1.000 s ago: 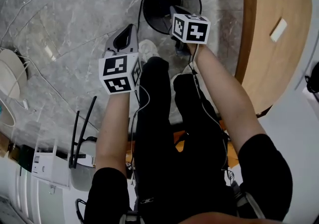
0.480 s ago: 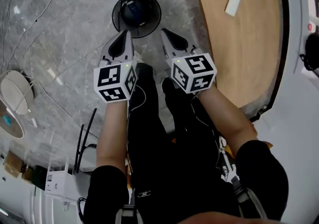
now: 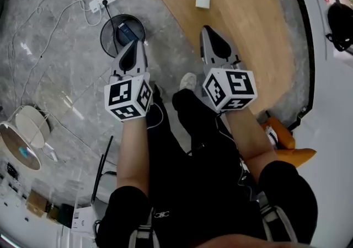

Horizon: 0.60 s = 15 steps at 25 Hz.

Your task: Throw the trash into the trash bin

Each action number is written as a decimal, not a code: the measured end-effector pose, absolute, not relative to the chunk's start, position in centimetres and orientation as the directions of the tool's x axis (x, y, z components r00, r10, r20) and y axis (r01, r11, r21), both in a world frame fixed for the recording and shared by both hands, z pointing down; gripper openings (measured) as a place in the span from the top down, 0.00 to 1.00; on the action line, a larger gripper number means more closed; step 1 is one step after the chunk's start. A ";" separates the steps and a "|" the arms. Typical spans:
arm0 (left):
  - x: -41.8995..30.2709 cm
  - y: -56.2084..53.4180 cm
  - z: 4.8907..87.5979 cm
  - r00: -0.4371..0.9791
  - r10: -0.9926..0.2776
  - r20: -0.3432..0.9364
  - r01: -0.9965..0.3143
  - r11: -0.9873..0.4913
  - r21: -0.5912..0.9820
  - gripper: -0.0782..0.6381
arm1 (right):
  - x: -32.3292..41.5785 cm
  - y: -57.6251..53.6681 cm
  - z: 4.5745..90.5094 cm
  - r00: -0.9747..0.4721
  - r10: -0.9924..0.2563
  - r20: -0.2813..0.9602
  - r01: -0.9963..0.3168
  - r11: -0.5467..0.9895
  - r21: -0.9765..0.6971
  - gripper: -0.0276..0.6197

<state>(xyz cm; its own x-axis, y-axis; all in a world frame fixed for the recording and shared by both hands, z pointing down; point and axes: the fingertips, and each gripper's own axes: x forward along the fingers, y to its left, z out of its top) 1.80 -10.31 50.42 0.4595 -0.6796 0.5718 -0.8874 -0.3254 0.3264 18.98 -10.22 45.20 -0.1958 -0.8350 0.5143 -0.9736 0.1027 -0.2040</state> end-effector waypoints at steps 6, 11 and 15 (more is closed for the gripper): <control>6.3 -11.4 47.9 0.475 -0.694 0.542 -0.880 -0.379 0.286 0.87 | 26.7 -12.0 40.9 -0.055 -0.942 0.332 -0.978 -0.017 -0.209 0.93; 7.4 -11.5 47.6 0.476 -0.688 0.548 -0.879 -0.395 0.267 0.87 | 27.9 -14.9 41.8 -0.050 -0.954 0.296 -0.975 -0.017 -0.221 0.76; 7.8 -11.6 48.0 0.472 -0.684 0.556 -0.881 -0.390 0.268 0.87 | 27.5 -17.6 45.6 -0.060 -0.924 0.379 -0.983 -0.012 -0.183 0.70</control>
